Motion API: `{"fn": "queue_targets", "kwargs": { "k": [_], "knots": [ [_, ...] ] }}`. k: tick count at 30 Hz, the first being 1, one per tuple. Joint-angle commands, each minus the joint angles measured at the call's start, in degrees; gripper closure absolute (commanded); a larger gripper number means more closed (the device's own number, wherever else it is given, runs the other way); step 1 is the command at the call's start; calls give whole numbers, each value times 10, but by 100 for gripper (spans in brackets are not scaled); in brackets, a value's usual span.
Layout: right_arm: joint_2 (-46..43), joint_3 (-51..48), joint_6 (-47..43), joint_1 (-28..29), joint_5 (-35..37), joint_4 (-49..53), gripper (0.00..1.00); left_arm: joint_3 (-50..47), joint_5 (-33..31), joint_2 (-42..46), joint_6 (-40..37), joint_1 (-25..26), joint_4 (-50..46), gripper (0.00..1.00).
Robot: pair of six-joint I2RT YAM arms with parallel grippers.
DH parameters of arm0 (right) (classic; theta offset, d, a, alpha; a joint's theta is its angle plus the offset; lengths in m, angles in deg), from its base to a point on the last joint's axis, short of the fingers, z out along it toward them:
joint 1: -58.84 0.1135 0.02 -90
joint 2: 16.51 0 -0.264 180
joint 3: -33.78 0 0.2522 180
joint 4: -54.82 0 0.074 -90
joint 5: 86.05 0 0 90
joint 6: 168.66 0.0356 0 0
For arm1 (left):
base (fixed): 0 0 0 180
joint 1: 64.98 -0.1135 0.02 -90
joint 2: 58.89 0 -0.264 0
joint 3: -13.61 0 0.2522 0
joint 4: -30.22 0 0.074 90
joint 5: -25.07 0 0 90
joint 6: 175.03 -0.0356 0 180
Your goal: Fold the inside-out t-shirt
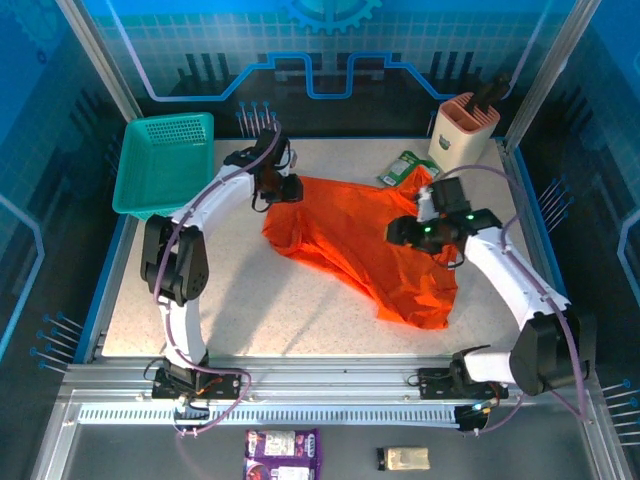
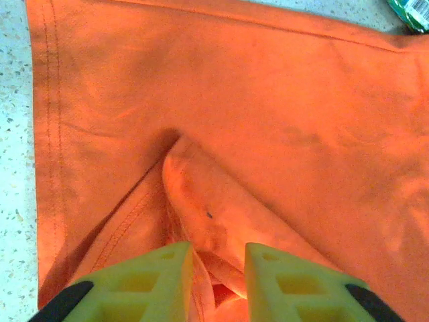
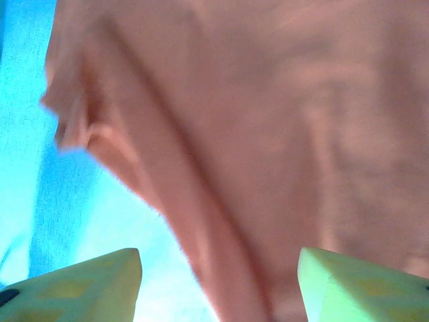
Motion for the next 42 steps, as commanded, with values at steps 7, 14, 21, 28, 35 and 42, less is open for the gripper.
{"fn": "queue_targets", "kwargs": {
  "k": [7, 14, 21, 28, 35, 42],
  "knots": [
    [118, 26, 1, 168, 102, 57, 39, -65, -89, 72, 44, 57, -67, 64],
    [181, 33, -11, 206, 139, 55, 36, -65, -149, 0, 67, 103, -70, 60],
    [200, 31, -21, 208, 165, 54, 44, -28, -193, -81, 47, 94, -80, 54],
    [203, 36, -26, 203, 171, 61, 77, -46, -184, -68, 33, 63, -68, 69],
    [172, 21, -34, 177, 164, 66, 100, -168, -157, 61, 27, -4, -39, 79],
    [158, 15, -64, 171, 100, 49, 100, -278, -15, 184, 27, -62, 37, 76]
  ]
}}
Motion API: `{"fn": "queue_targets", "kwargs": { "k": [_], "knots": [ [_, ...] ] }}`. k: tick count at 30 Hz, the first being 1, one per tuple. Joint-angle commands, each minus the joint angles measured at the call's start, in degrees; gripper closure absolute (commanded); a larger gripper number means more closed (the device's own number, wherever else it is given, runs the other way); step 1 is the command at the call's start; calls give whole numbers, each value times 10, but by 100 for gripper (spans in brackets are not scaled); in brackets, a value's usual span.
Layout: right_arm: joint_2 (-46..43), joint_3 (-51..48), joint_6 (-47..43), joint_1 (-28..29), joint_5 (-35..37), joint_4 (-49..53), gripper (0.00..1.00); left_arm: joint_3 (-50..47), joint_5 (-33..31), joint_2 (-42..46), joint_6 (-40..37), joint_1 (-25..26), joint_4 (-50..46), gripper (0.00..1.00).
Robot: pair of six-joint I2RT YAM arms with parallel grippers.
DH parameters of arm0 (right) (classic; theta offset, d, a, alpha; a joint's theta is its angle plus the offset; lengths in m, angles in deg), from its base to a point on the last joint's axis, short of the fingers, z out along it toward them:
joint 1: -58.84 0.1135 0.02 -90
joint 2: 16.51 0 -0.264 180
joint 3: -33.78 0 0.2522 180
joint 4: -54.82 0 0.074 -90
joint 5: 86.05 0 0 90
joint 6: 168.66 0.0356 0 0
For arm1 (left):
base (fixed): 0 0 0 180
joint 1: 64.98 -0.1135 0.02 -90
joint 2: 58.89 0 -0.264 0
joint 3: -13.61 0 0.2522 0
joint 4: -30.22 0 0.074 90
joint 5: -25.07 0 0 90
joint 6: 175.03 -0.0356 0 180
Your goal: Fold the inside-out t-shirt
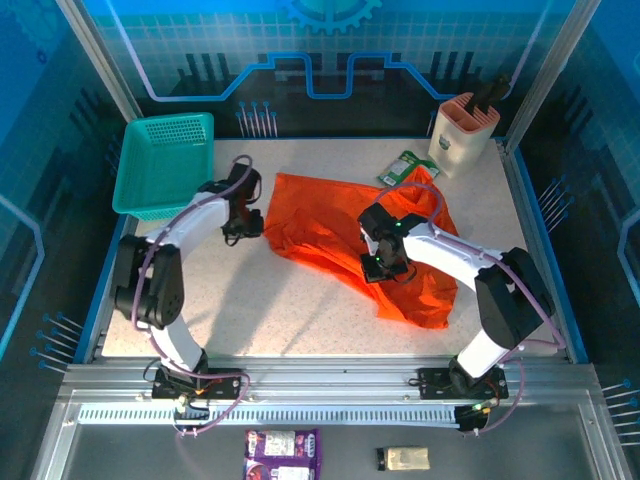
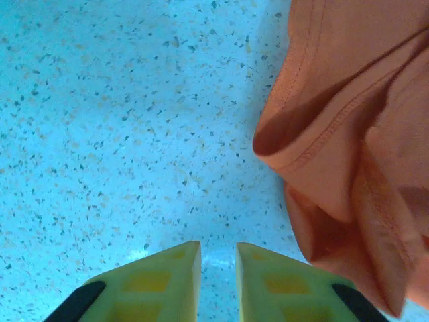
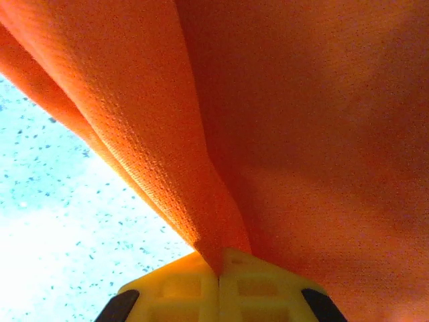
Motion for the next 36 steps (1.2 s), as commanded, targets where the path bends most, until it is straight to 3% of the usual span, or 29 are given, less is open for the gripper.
{"fn": "queue_targets", "kwargs": {
  "k": [1, 4, 7, 13, 19, 30, 36],
  "knots": [
    [-15, -4, -22, -5, -38, 1, 100, -34, 155, 45, -3, -3, 80, 74],
    [-15, 1, -28, -6, -46, 2, 100, -18, 246, 17, 13, -2, 100, 68],
    [-15, 6, -30, -7, -47, 7, 100, 25, 279, -38, 7, 4, 88, 65],
    [-24, 9, -31, -9, -43, 16, 100, 140, 250, -152, -57, 11, 2, 64],
    [-36, 9, -27, -13, -39, 22, 100, 205, 252, -221, -69, 11, -42, 61],
    [-41, 13, -24, -13, -37, 26, 100, 274, 281, -297, -86, 11, -88, 59],
    [-37, 17, -28, -14, -36, 28, 100, 302, 228, -316, -94, 11, -116, 54]
  ]
}}
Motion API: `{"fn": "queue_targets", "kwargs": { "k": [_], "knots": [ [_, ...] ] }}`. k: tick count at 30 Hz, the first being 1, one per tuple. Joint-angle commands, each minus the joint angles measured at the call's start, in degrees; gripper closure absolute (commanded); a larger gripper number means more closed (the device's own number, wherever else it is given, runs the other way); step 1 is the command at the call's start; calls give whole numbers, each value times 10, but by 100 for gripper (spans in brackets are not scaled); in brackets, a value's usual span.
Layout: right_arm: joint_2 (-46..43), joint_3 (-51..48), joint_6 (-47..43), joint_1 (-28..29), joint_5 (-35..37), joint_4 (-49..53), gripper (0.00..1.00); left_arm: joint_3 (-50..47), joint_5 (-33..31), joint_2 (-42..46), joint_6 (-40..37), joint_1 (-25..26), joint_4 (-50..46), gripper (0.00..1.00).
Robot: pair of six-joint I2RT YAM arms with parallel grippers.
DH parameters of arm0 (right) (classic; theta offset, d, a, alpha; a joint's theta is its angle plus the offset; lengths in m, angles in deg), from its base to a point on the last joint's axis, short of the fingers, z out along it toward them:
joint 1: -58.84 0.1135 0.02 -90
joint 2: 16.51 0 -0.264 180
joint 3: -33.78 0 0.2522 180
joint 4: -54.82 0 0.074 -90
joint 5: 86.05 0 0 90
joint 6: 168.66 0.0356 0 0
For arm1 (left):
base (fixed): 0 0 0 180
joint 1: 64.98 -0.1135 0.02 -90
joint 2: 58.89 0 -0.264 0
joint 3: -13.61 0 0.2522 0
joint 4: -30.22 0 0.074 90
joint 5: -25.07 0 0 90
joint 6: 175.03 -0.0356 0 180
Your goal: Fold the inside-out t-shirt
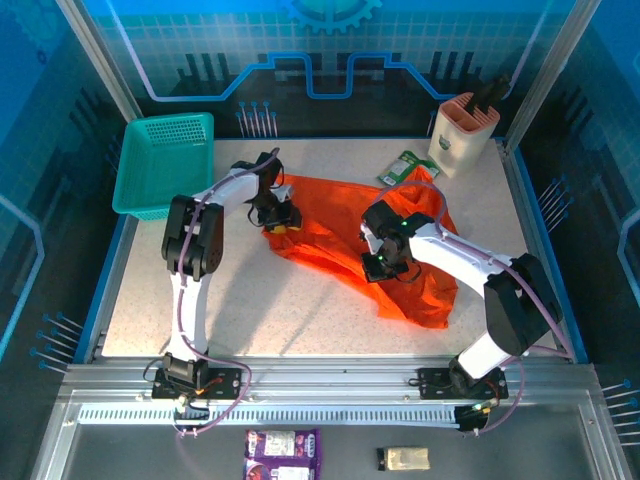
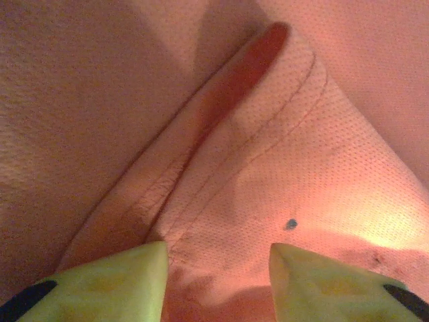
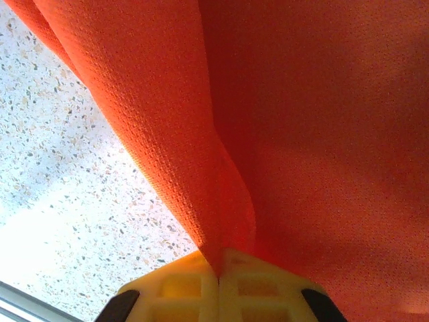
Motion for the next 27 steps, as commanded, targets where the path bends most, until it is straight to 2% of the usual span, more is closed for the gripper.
{"fn": "queue_targets", "kwargs": {
  "k": [1, 6, 10, 13, 19, 23, 25, 27],
  "knots": [
    [-11, 16, -7, -7, -1, 19, 100, 31, -31, -18, -16, 2, -41, 53],
    [-9, 18, -6, -7, 0, 18, 100, 48, -35, -34, -21, 3, -58, 52],
    [-6, 21, -6, -8, 0, 16, 100, 44, 16, -34, -26, 2, -56, 53],
    [-3, 25, -8, -8, 0, 16, 100, 31, 56, -23, -23, 4, -41, 60],
    [1, 30, -11, -8, 2, 16, 100, 14, 89, 14, -7, 6, -13, 73],
    [1, 29, -11, -10, 3, 14, 100, 15, 89, 20, -7, 12, -14, 76],
    [2, 29, -11, -12, 3, 14, 100, 14, 88, 23, -8, 12, -17, 76],
    [1, 28, -13, -12, 3, 15, 100, -1, 103, 38, -8, 12, -3, 71]
  ]
}}
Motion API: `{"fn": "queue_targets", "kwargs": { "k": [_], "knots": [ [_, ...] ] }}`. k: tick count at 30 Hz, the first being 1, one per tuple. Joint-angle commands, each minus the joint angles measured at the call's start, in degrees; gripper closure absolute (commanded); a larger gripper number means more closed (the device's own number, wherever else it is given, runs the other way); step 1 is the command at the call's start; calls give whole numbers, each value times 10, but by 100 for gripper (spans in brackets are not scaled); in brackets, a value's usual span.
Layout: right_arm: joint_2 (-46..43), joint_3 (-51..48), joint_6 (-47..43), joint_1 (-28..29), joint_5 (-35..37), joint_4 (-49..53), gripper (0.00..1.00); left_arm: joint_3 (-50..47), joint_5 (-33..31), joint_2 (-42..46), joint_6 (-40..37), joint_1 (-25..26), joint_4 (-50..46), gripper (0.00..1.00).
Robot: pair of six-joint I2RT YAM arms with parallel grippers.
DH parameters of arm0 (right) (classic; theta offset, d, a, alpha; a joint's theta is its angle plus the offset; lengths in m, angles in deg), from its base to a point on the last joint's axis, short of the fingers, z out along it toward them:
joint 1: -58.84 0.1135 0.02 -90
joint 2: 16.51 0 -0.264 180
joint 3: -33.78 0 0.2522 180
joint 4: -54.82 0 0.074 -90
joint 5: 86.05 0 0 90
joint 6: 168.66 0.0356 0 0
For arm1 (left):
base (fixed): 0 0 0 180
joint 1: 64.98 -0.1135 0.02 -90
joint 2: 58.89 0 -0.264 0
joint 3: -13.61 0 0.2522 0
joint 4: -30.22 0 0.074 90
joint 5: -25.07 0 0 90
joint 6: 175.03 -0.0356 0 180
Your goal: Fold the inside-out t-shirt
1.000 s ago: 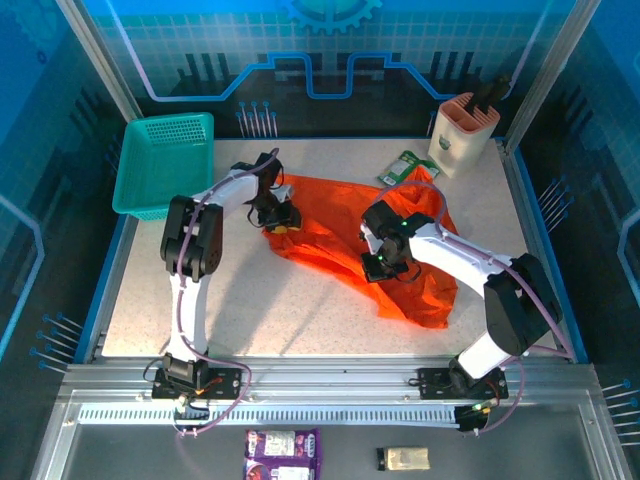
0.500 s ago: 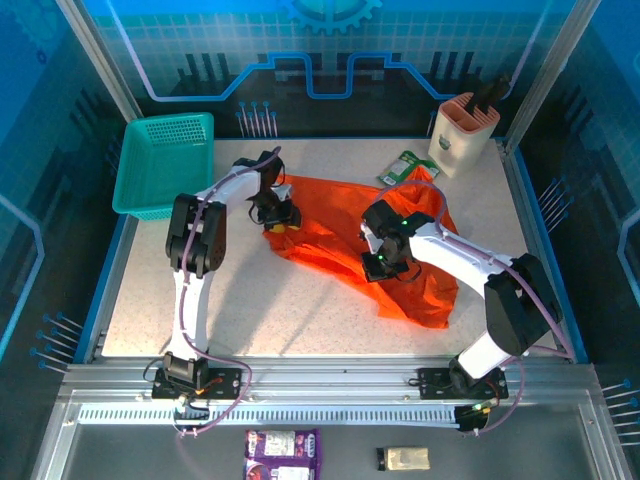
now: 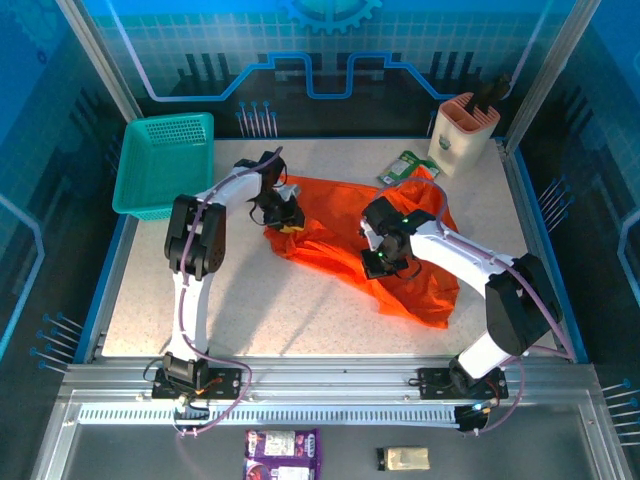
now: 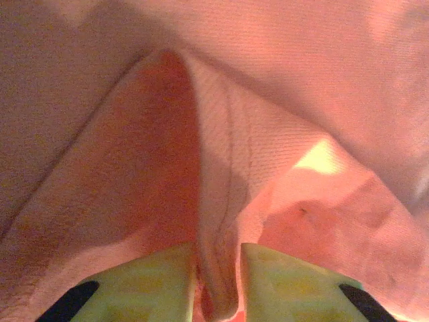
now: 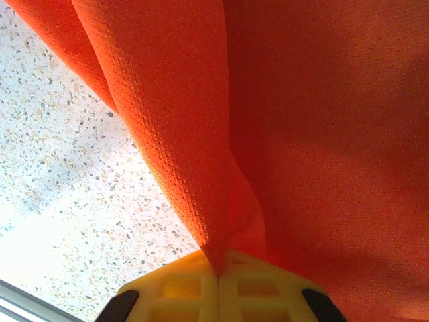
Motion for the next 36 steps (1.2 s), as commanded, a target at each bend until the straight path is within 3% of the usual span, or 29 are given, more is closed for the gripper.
{"fn": "queue_targets", "kwargs": {
  "k": [1, 10, 17, 25, 32, 36],
  "knots": [
    [1, 14, -9, -9, 4, 11, 100, -24, 40, 50, 1, 4, 12, 70],
    [-5, 5, -14, -20, 3, 8, 100, -117, 89, 110, -31, 2, 25, 56],
    [-2, 2, -20, -25, -1, 5, 100, -177, 43, 144, -30, 2, 41, 56],
    [-1, 3, -20, -27, -2, 2, 100, -114, -43, 110, -55, 6, 23, 50],
    [1, 3, -16, -26, -6, -2, 100, -58, 10, 58, -51, 6, 16, 50],
    [3, 13, -17, -27, -6, 1, 100, -48, 5, 45, -45, 6, 5, 50]
  ]
}}
